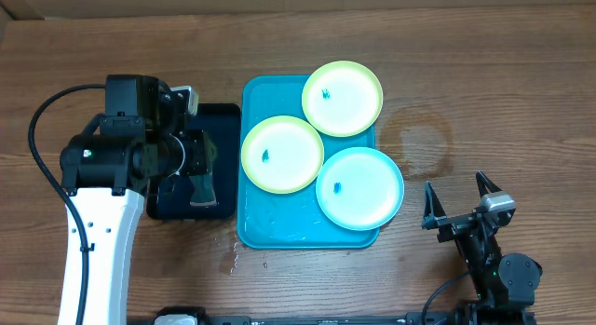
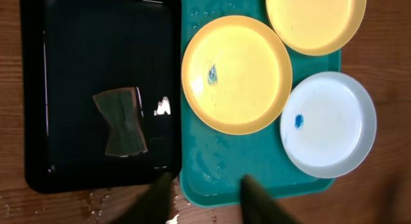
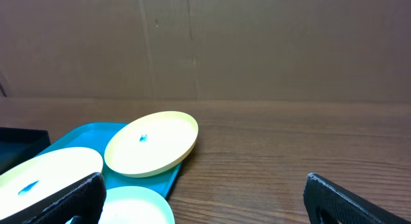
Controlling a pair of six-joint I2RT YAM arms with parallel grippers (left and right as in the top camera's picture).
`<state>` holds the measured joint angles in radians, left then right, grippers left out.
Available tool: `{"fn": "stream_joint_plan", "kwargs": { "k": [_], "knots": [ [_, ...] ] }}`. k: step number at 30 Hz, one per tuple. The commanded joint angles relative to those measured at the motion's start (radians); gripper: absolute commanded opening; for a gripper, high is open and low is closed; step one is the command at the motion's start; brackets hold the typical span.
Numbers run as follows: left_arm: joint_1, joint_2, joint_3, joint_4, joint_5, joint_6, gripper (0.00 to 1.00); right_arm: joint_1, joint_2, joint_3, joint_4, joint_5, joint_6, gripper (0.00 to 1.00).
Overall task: Clean dirty plates on tray and stack at the side
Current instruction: 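Move the left gripper over the black tray and grasp the sponge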
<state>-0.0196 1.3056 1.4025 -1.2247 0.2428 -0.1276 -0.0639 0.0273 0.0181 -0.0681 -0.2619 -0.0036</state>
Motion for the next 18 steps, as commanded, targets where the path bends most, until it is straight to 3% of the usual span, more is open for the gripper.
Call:
{"fn": "stream_joint_plan", "kwargs": {
  "k": [1,4,11,14,16,18],
  "knots": [
    [0.0,0.003,0.021,0.002,0.008,0.0,0.06,0.005,0.002,-0.01,0.007,0.006,0.001,1.0],
    [0.0,0.003,0.021,0.002,0.008,-0.001,0.05,0.005,0.002,-0.01,0.007,0.006,0.001,1.0],
    [0.0,0.003,0.021,-0.004,-0.008,-0.001,0.17,0.005,0.002,-0.01,0.007,0.006,0.001,1.0],
    [0.0,0.003,0.021,0.004,-0.048,-0.027,0.25,0.005,0.002,-0.01,0.007,0.006,0.001,1.0],
    [0.0,0.003,0.021,0.013,-0.051,-0.037,0.39,0.005,0.002,-0.01,0.007,0.006,0.001,1.0],
    [0.0,0.003,0.021,0.02,-0.052,-0.037,0.41,0.005,0.002,-0.01,0.007,0.006,0.001,1.0]
  ]
}}
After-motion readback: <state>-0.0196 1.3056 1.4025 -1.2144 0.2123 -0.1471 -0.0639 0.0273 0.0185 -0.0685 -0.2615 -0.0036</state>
